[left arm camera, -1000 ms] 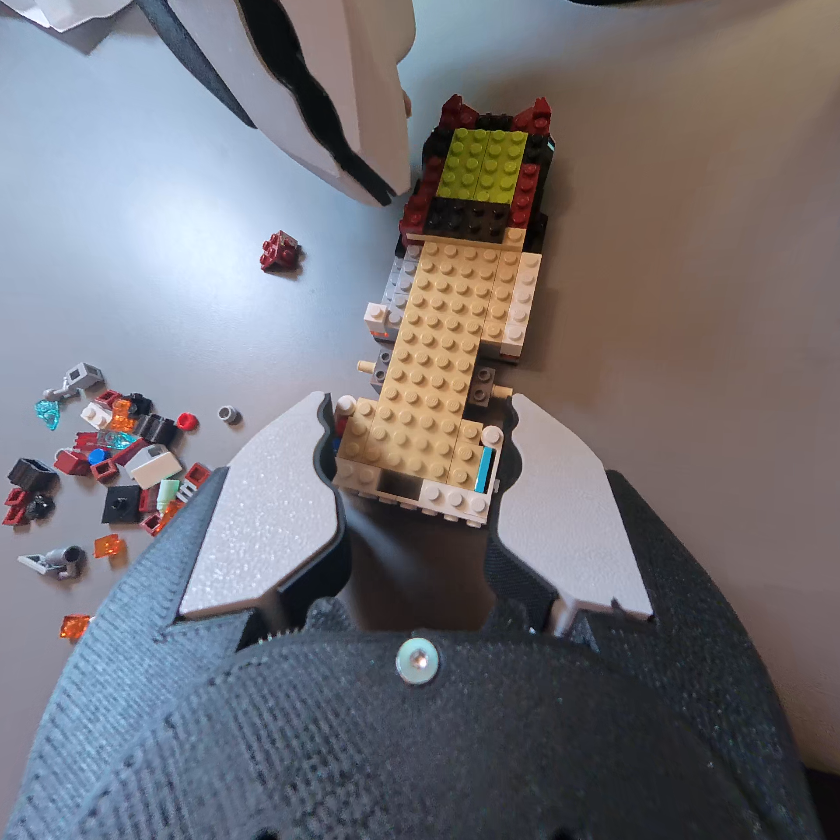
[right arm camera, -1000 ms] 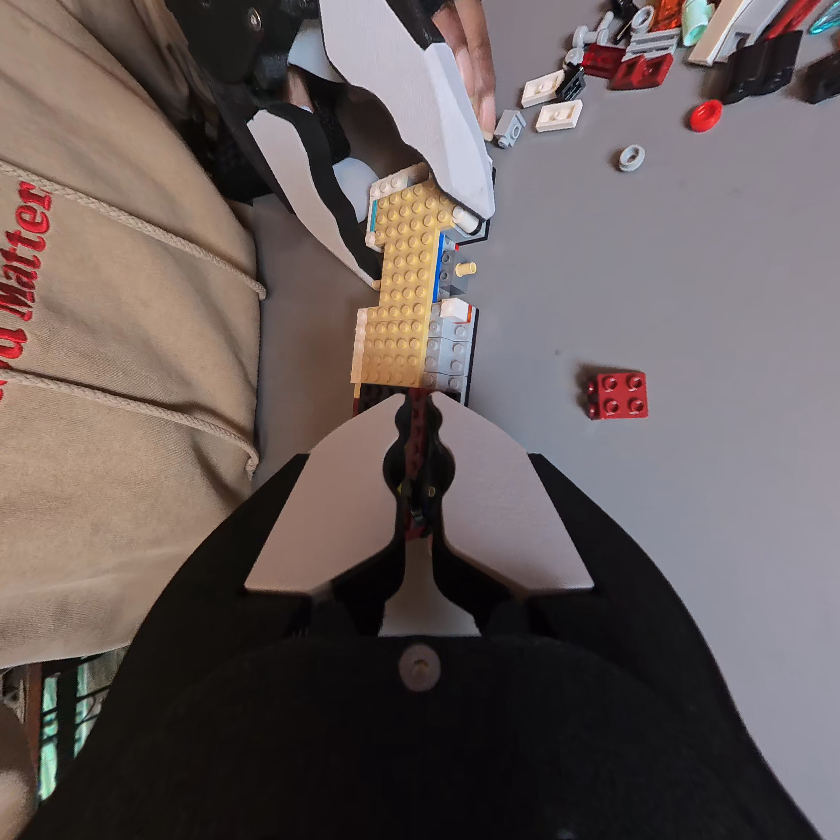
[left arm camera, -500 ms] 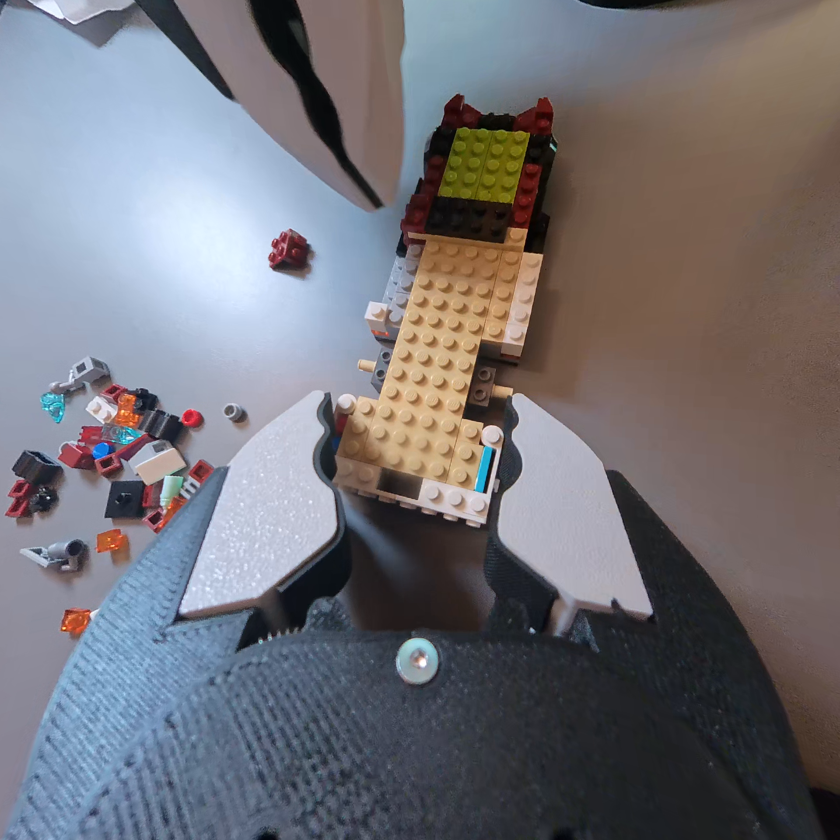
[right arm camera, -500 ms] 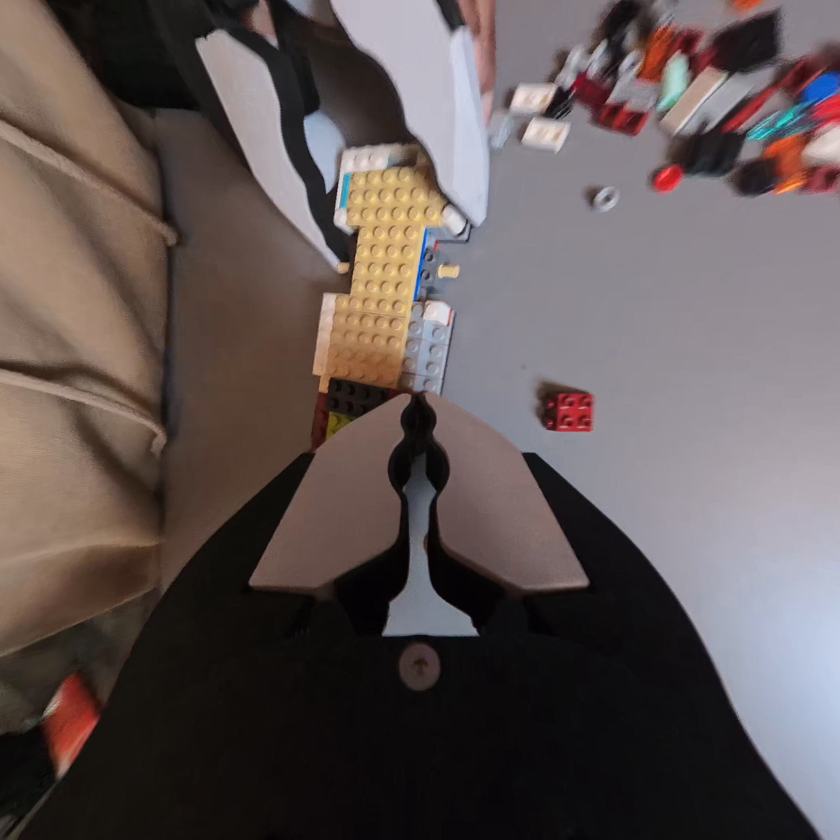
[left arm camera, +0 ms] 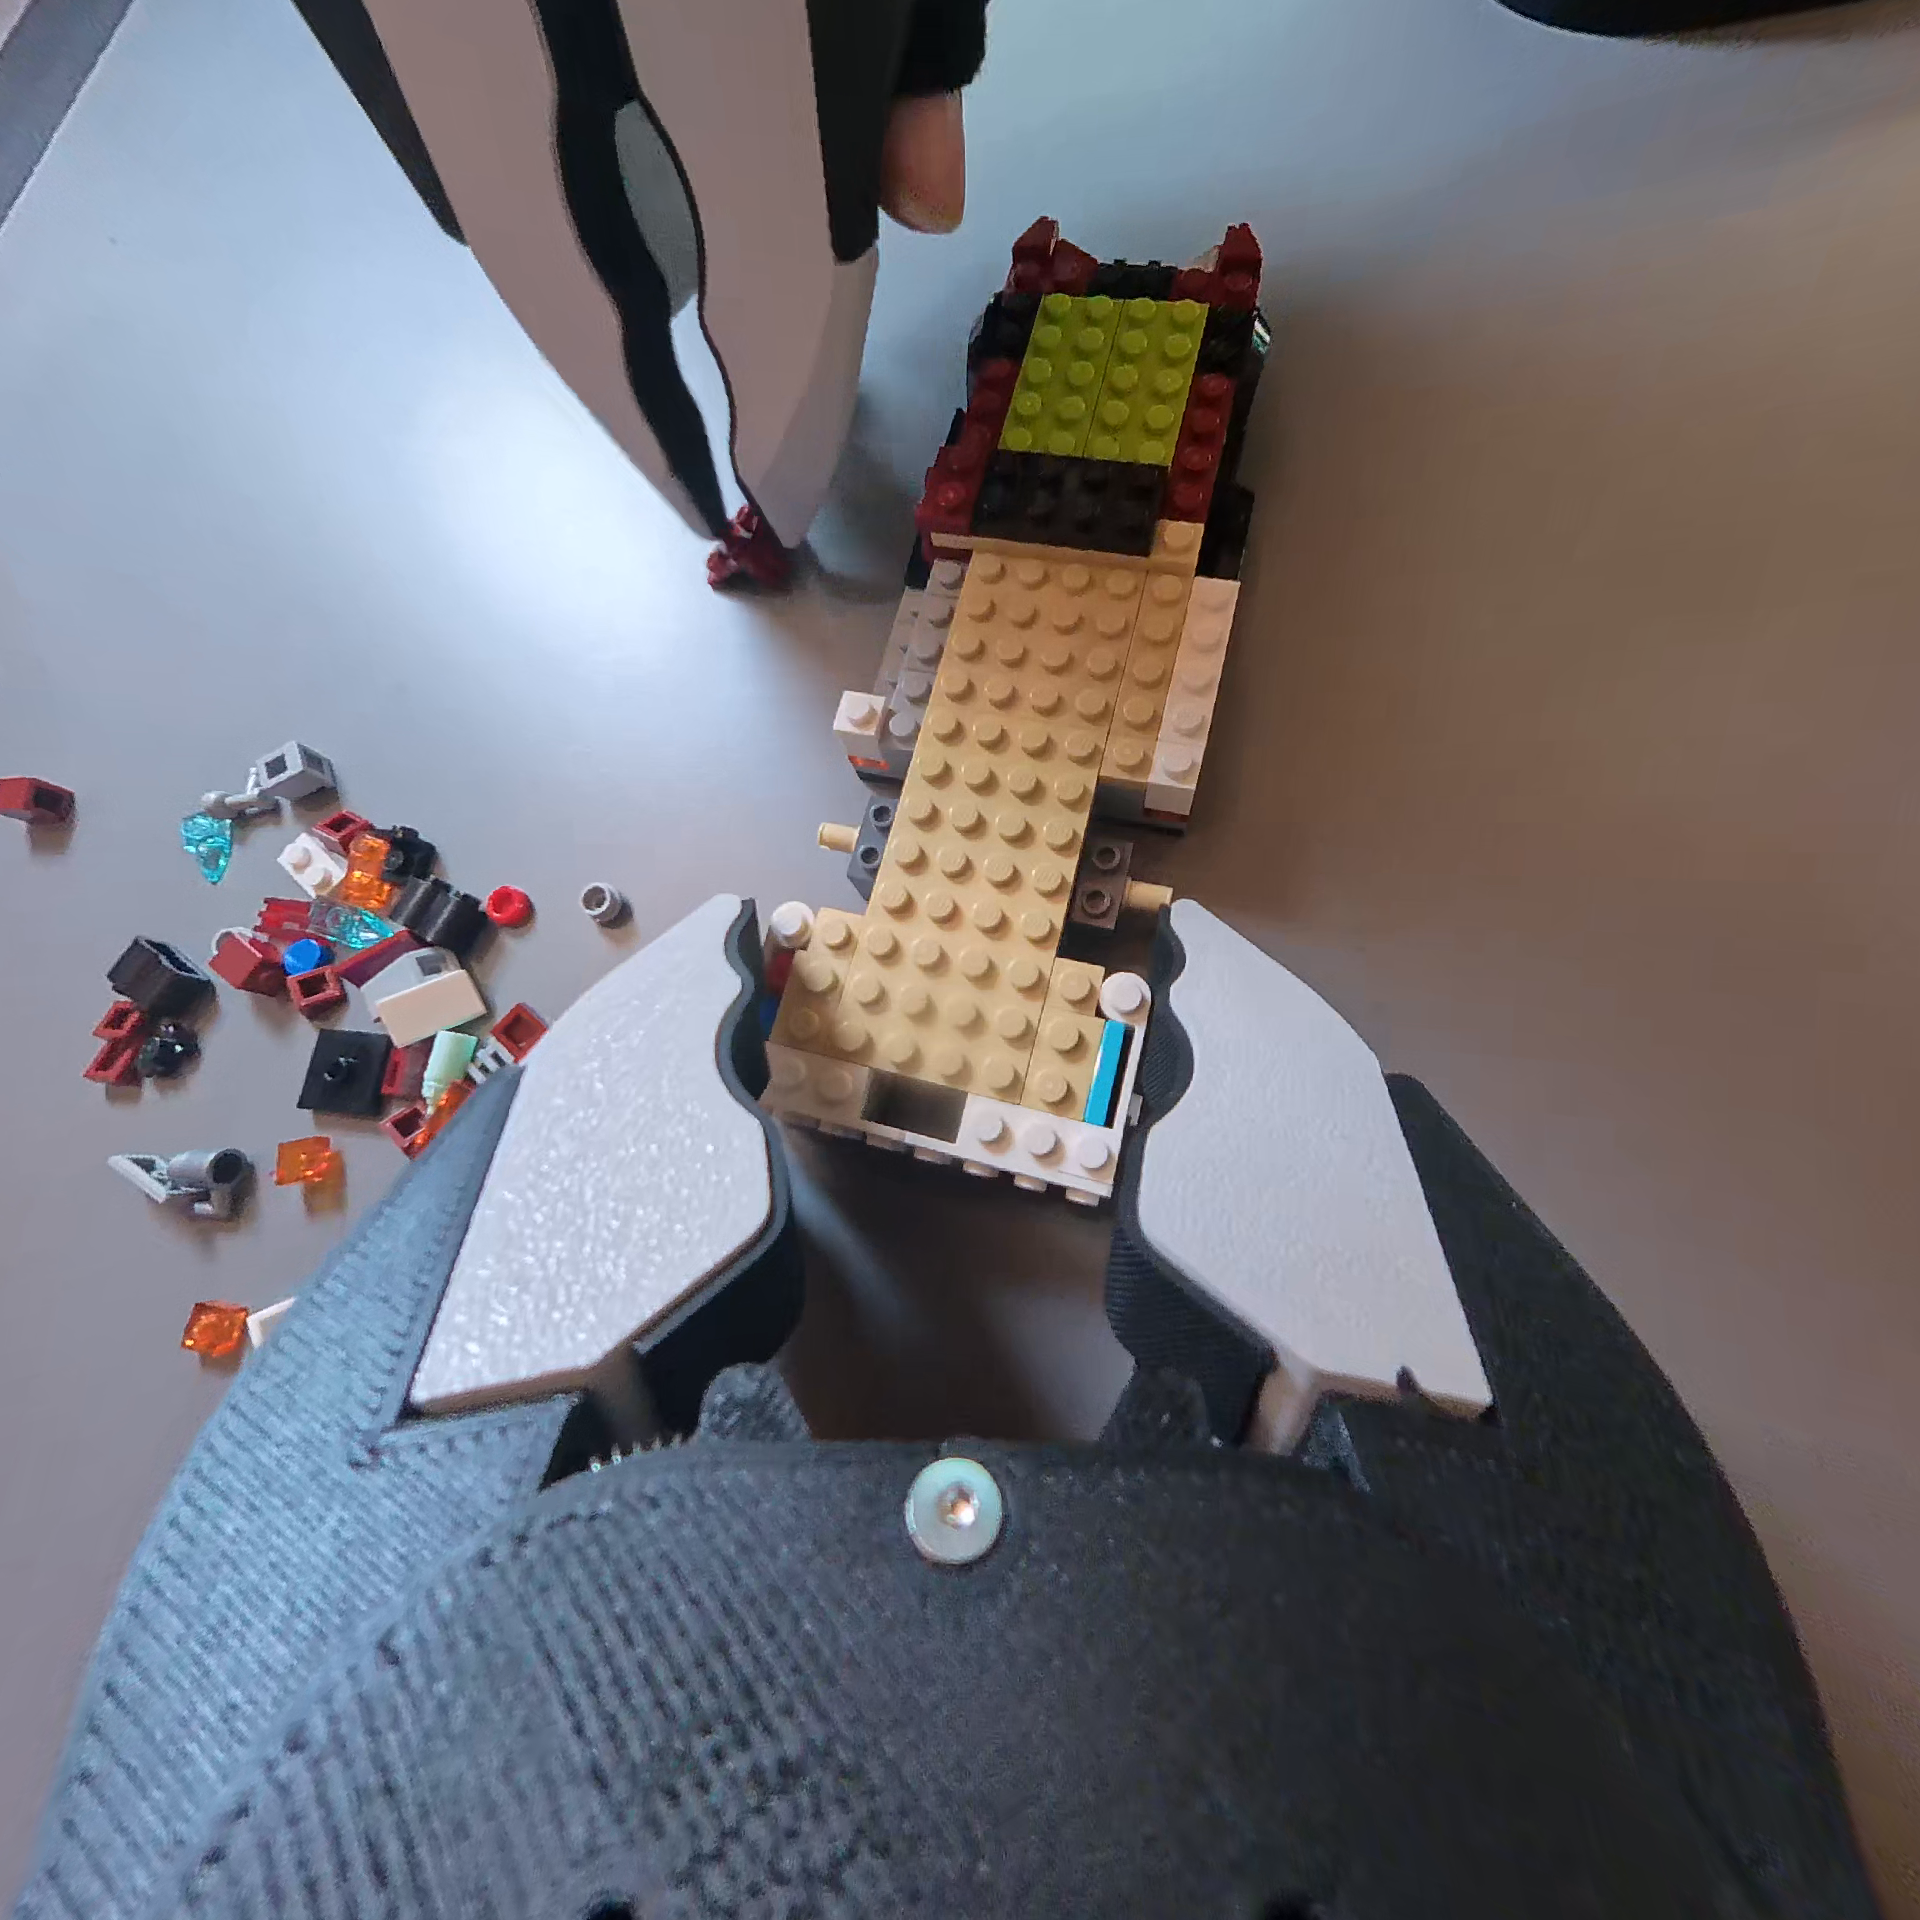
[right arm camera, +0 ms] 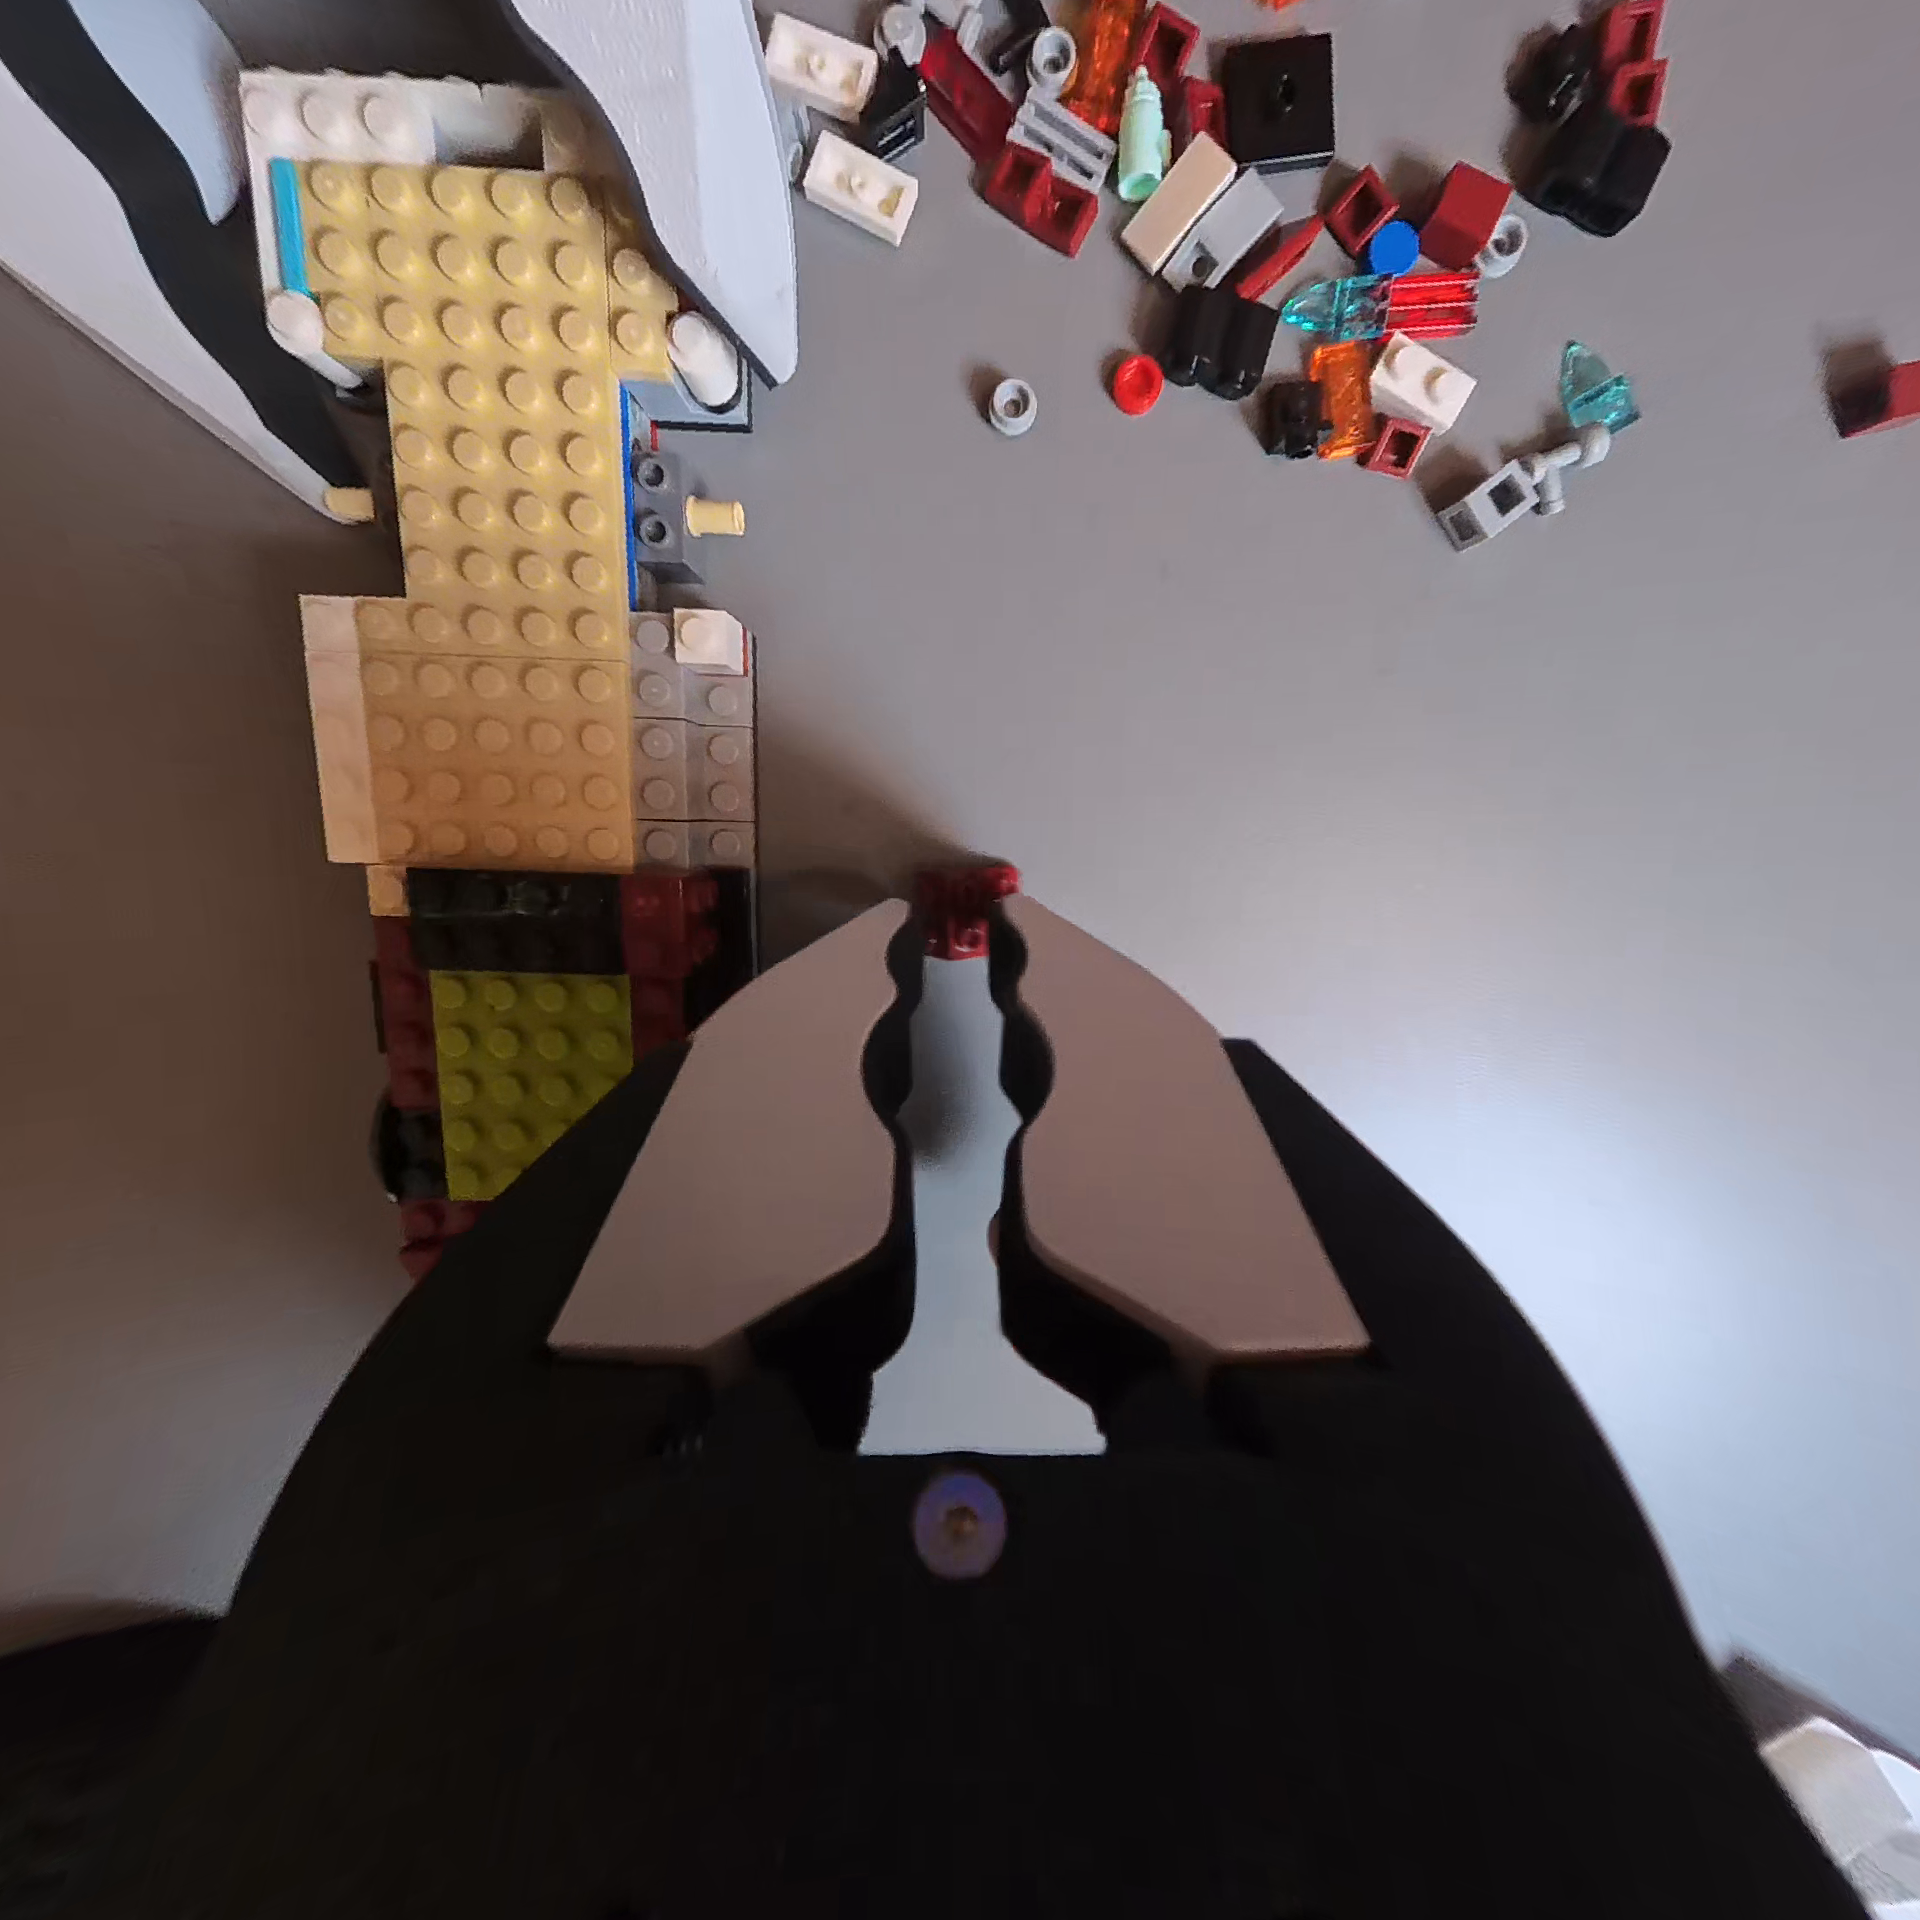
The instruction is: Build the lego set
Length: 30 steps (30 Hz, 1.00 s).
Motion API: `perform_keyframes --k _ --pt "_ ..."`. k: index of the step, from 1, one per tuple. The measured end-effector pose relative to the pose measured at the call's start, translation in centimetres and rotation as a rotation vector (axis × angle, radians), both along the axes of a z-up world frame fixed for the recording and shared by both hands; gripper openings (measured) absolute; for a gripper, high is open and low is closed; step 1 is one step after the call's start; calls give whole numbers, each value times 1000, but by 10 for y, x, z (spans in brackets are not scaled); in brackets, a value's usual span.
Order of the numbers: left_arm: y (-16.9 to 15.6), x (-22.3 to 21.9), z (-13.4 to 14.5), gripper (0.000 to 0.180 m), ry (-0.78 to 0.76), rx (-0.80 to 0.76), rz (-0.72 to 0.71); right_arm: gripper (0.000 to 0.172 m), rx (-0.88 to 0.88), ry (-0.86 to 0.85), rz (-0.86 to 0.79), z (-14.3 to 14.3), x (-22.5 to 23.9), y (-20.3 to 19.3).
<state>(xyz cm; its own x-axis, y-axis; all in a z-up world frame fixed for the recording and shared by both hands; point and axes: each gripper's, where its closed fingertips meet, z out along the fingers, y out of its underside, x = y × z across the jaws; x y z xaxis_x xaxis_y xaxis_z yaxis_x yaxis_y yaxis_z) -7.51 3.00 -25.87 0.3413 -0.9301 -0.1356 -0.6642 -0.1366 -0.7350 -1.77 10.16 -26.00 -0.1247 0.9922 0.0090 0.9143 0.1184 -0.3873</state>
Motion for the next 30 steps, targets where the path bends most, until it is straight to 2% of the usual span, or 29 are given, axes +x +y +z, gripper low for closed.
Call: perform_keyframes --k 5,8,13,17,21,25,30 --pt "-2 -3 0 72 34 -21 36 9 -39 119 -114 25 2 3" --pt "-17 -4 2 83 22 -121 -2 9 -75 261 -215 54 11 -3" --pt "-29 -16 8 76 28 -191 -31 9 -194 454 -410 85 44 -34" --pt "-44 -20 9 67 46 -248 -83 9 -297 491 -514 79 65 -75" --pt "-61 -16 10 68 69 -272 -148 9 -410 482 -627 51 64 -107" --pt "-89 -3 10 70 65 -347 -252 9 -471 461 -731 29 58 -111" --pt "-110 24 11 67 -3 -383 -336 9 -486 471 -759 26 59 -100"
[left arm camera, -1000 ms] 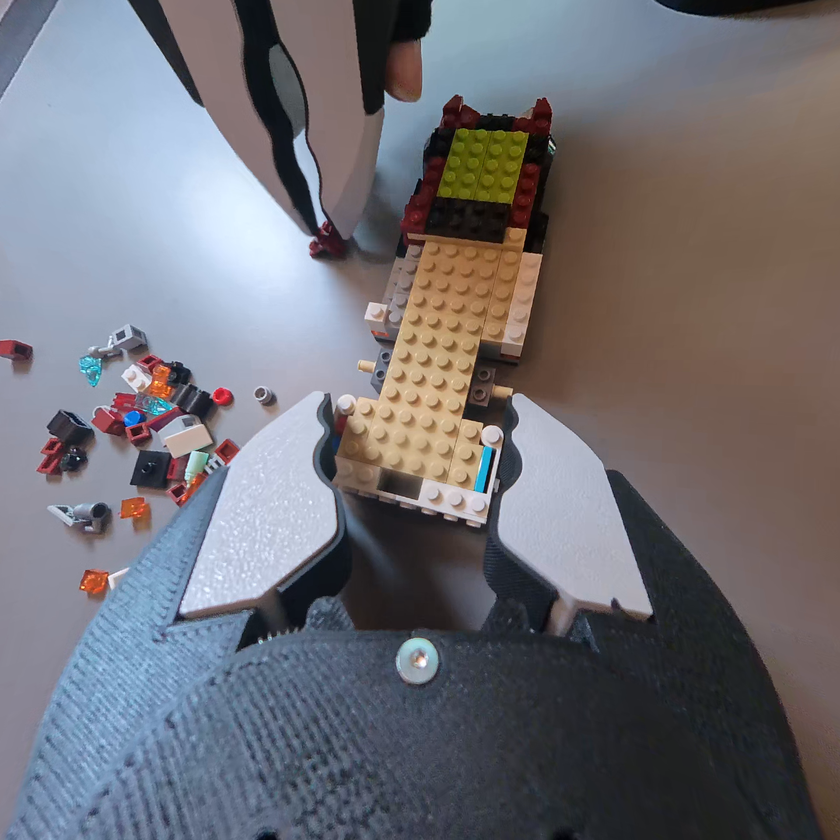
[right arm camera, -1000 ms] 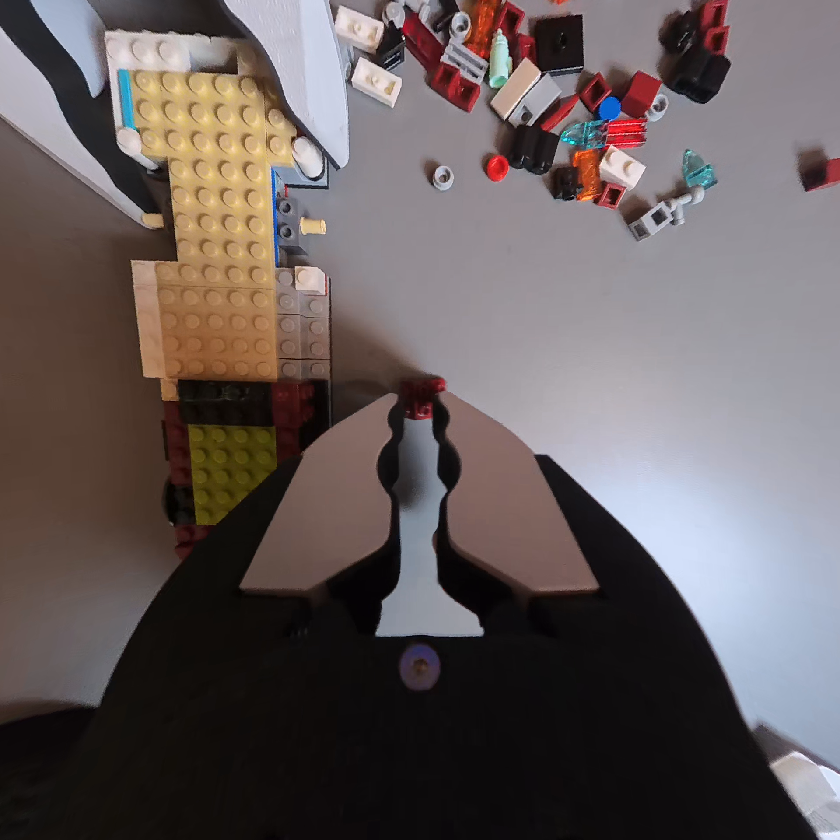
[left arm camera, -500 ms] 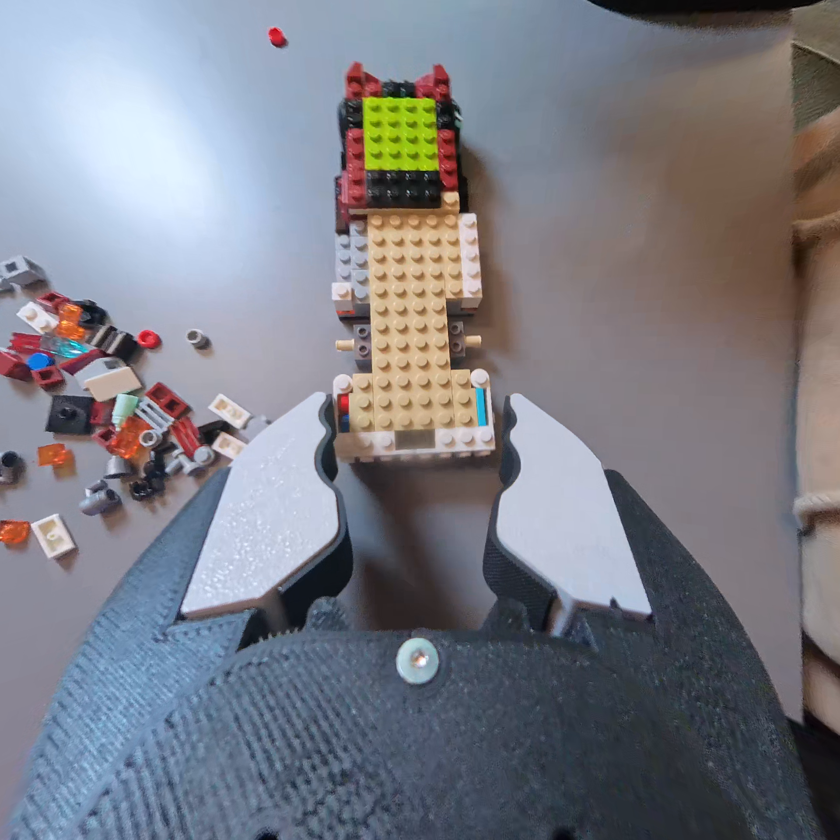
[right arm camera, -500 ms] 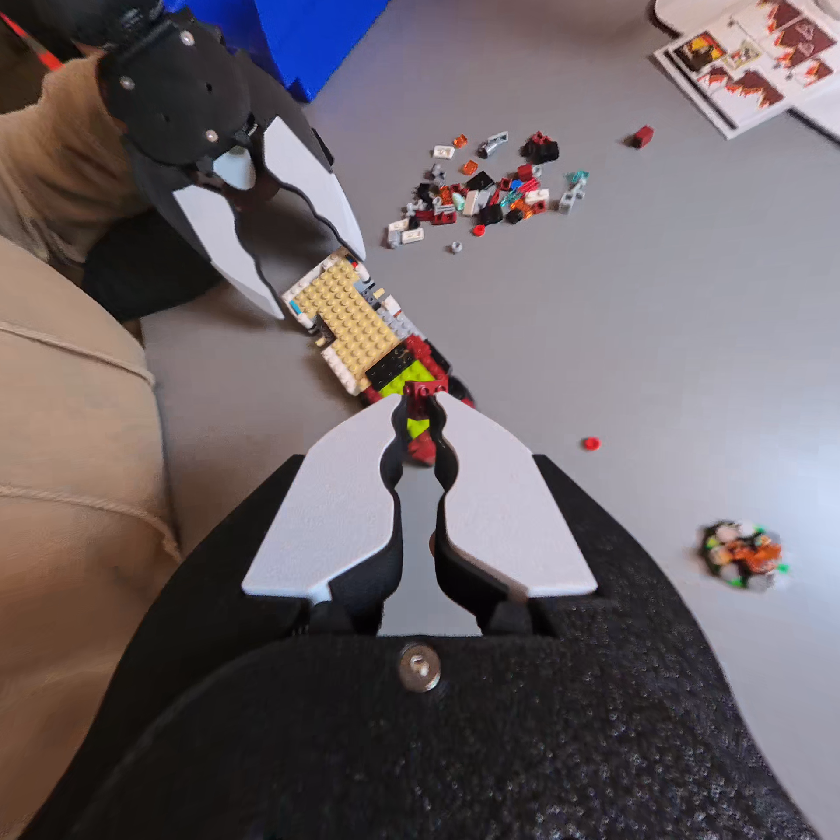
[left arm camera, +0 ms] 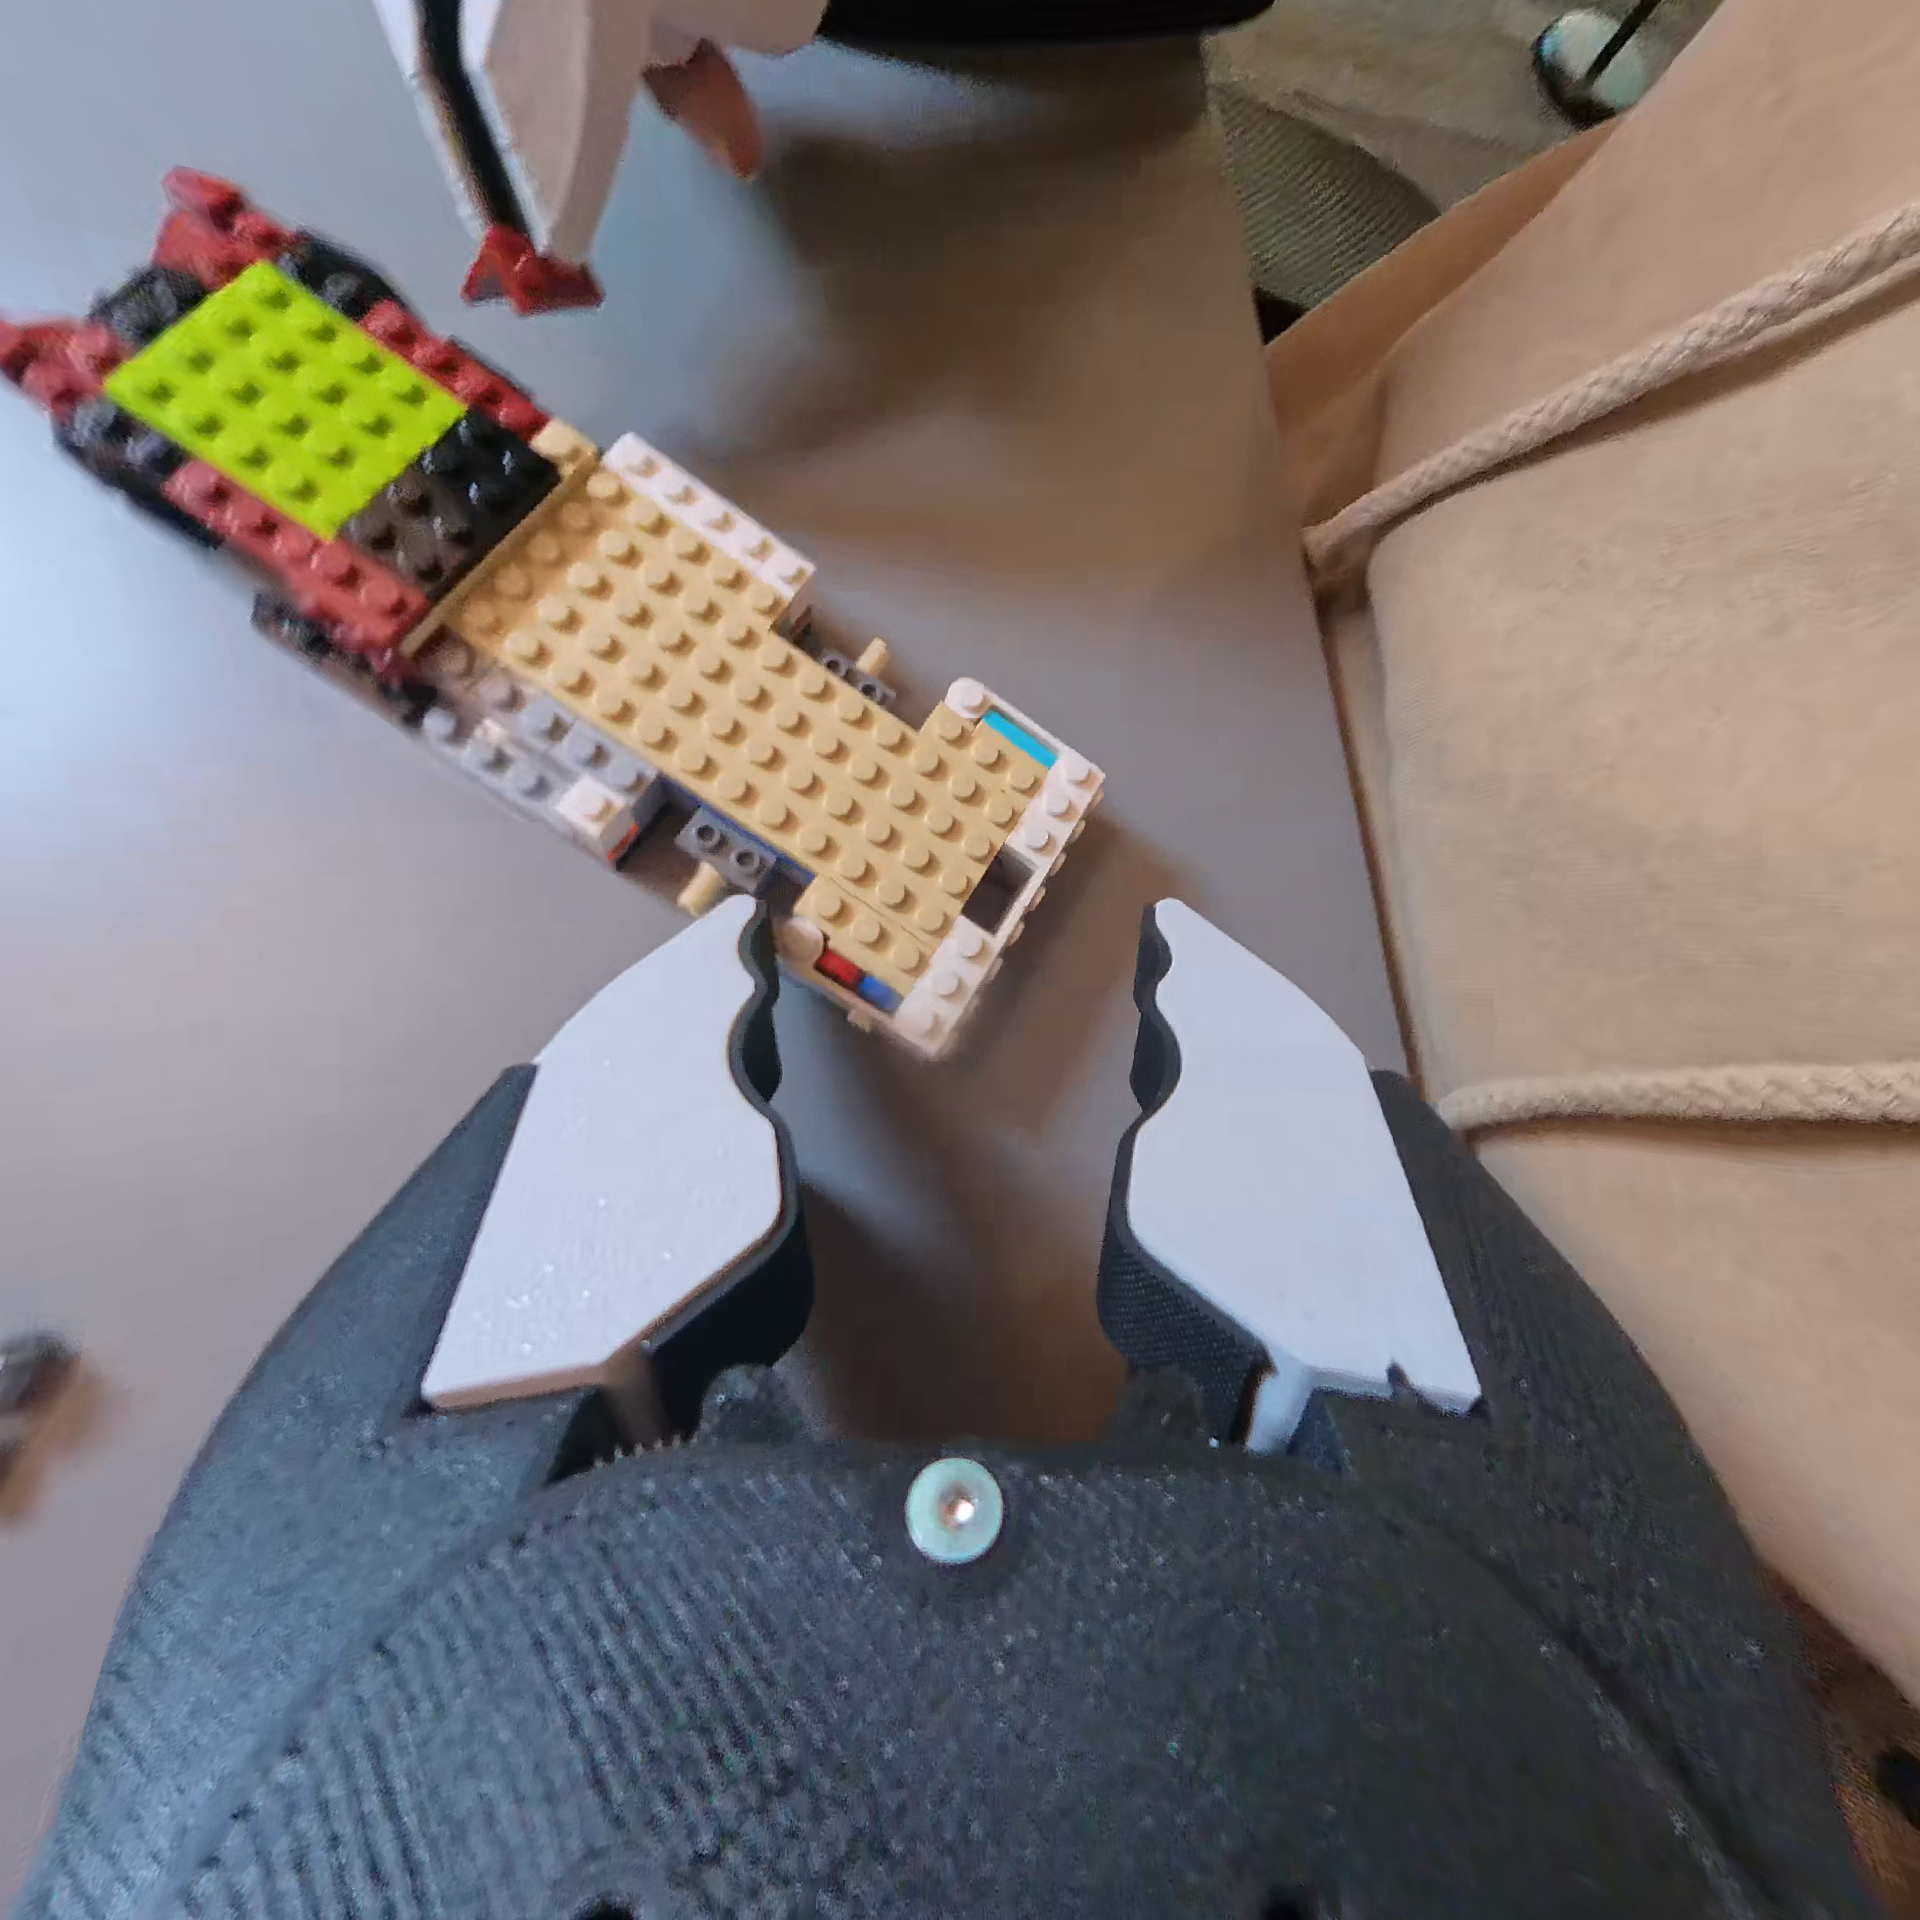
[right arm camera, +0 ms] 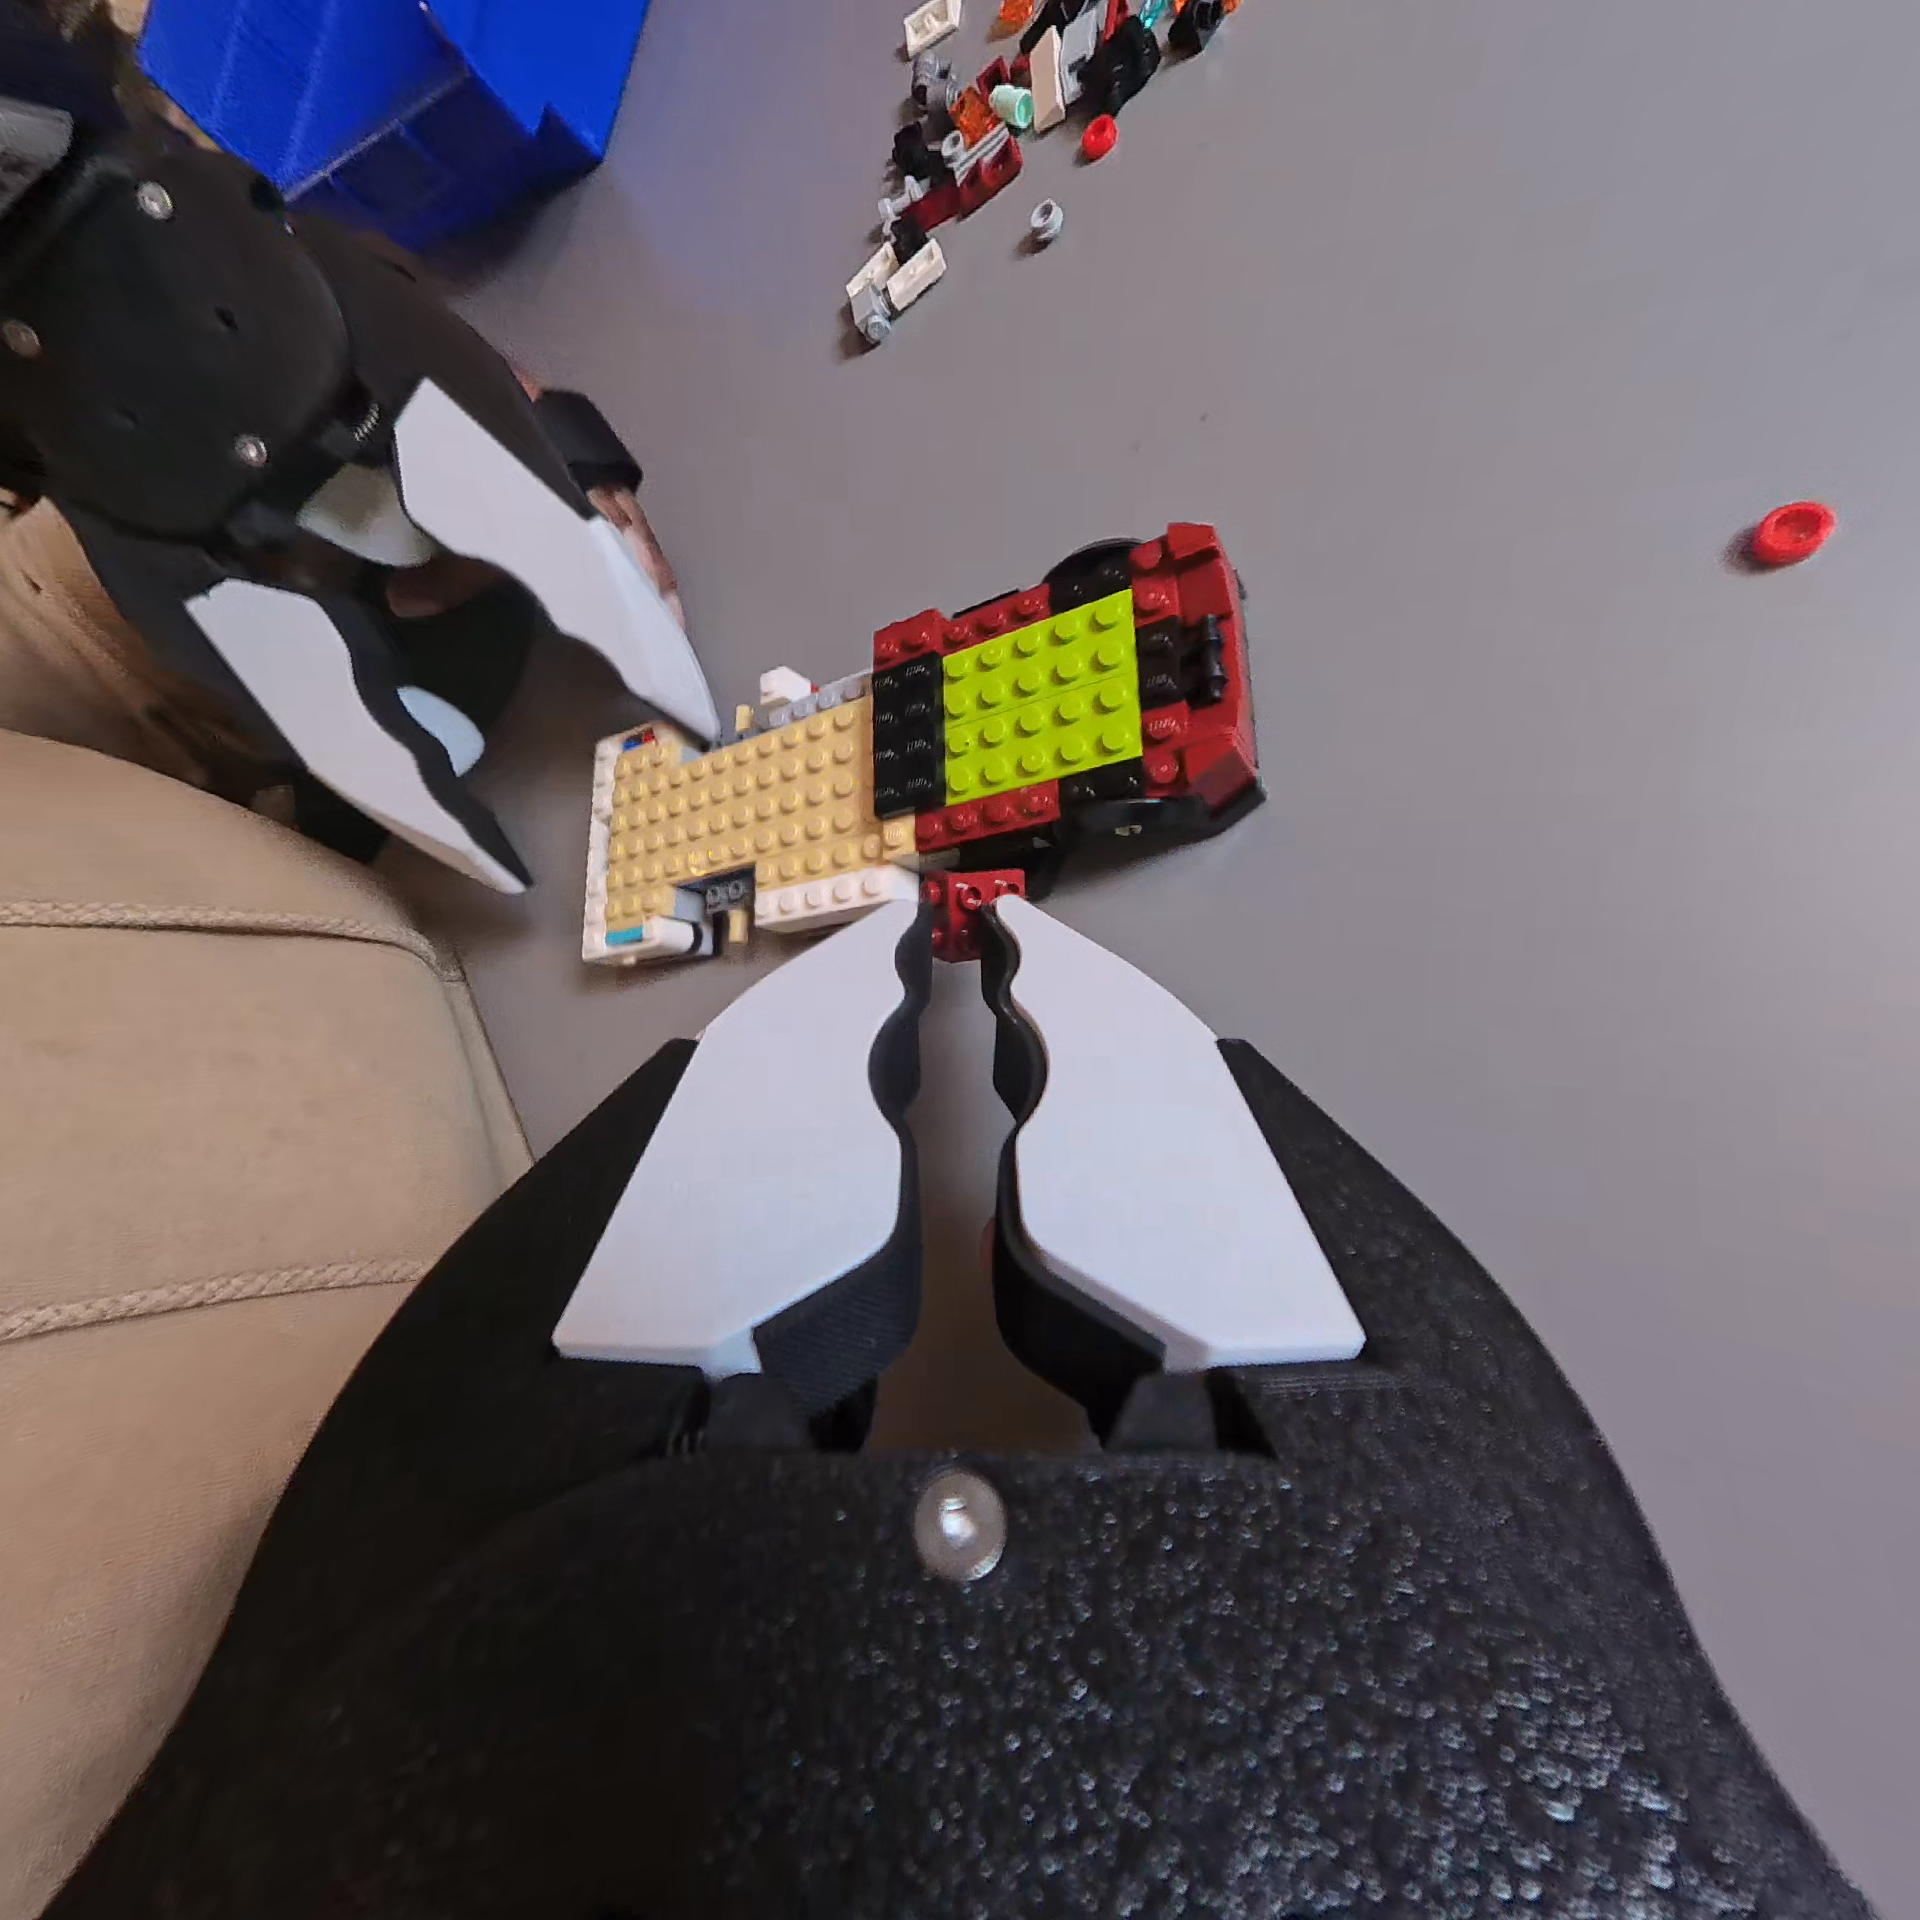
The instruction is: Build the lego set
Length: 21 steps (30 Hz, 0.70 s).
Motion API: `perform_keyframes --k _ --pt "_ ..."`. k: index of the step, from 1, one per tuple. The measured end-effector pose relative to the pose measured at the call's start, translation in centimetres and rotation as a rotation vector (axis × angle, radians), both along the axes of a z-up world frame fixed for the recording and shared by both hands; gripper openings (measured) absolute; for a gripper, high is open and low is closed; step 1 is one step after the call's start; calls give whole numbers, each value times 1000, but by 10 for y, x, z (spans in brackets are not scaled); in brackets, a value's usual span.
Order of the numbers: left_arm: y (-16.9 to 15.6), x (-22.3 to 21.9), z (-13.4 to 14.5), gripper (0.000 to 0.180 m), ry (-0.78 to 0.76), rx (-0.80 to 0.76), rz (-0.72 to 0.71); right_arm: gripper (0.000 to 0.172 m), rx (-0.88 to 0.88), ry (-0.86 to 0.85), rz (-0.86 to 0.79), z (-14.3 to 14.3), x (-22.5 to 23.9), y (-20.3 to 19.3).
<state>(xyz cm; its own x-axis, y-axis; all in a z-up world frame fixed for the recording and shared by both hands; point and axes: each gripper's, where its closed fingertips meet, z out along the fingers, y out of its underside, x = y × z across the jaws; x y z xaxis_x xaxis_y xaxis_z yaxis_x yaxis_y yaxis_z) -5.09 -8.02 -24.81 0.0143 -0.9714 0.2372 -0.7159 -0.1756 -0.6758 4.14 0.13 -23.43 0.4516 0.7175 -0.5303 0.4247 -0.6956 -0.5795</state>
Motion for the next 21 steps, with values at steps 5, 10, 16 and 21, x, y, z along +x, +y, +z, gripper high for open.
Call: perform_keyframes --k 5,10,16,21 --pt "-10 45 13 65 -165 -8 18 9 -3 14 -9 1 1 15" --pt "-30 75 26 67 -286 -1 -39 9 -63 130 -99 13 9 26" --pt "7 49 30 62 -220 52 42 9 -199 311 -254 24 10 21" --pt "17 30 2 66 -79 111 57 9 -294 402 -393 22 1 9"
